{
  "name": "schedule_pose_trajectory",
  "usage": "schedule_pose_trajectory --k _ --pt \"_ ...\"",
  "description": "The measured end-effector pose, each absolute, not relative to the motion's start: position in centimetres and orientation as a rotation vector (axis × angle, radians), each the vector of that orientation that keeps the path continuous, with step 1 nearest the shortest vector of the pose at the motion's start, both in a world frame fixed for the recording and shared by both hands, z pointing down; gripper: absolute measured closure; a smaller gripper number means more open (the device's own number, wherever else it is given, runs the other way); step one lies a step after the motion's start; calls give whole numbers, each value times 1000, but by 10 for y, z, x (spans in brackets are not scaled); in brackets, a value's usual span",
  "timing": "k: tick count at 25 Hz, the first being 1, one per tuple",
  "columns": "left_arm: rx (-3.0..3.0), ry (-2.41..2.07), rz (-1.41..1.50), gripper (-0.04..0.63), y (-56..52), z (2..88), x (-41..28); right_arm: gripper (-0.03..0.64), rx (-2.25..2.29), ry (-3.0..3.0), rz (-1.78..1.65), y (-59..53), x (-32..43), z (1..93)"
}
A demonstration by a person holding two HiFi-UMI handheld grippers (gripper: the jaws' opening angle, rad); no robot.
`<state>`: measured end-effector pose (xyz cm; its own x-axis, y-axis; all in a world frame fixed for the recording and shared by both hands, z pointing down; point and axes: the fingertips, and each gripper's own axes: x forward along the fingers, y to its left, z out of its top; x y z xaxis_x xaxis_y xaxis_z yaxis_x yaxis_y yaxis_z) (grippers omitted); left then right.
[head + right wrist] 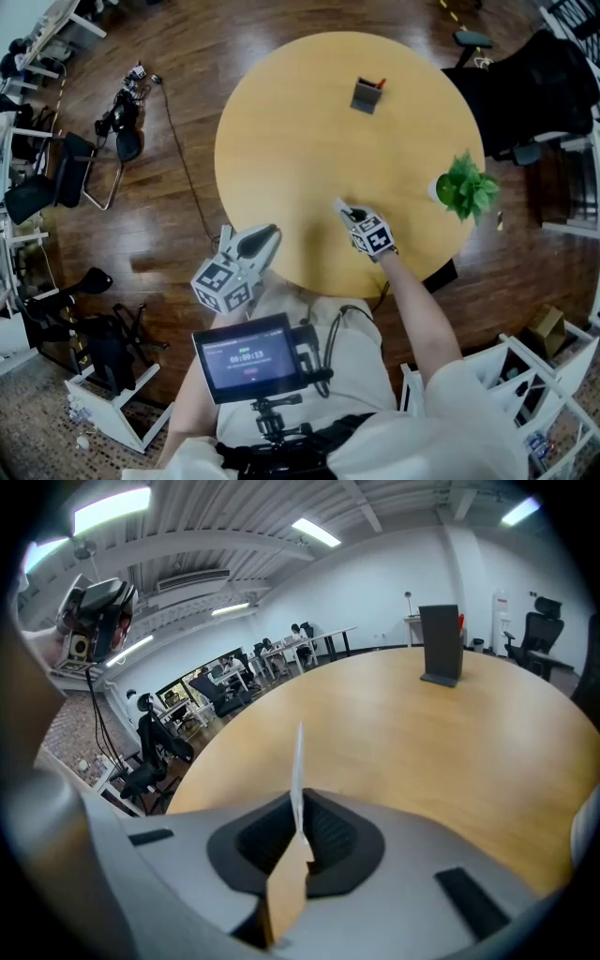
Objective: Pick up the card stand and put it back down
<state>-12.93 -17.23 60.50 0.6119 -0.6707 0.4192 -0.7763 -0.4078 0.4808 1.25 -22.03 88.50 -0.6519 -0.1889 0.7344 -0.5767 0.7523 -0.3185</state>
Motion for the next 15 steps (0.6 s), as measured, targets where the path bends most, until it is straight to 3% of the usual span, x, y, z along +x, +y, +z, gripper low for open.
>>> schedule_pose_trajectory --k 15 --pt "2235 -1103 147 551 -162 587 -152 591 742 -2295 714 -209 12 804"
